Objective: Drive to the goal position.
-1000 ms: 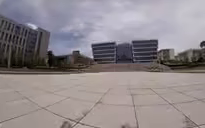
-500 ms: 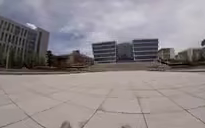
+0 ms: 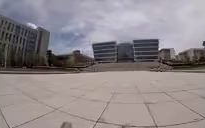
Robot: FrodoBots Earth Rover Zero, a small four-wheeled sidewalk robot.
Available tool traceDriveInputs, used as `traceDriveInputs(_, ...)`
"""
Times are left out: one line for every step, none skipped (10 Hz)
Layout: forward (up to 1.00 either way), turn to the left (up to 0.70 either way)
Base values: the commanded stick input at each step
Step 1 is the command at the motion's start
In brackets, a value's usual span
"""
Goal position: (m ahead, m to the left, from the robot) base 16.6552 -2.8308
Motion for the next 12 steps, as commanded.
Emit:
traceDriveInputs(0.7,0.0)
traceDriveInputs(0.7,0.0)
traceDriveInputs(0.7,0.0)
traceDriveInputs(0.7,0.0)
traceDriveInputs(0.7,0.0)
traceDriveInputs(0.7,0.0)
traceDriveInputs(0.7,0.0)
traceDriveInputs(0.7,0.0)
traceDriveInputs(0.7,0.0)
traceDriveInputs(0.7,0.0)
traceDriveInputs(0.7,0.0)
traceDriveInputs(0.7,0.0)
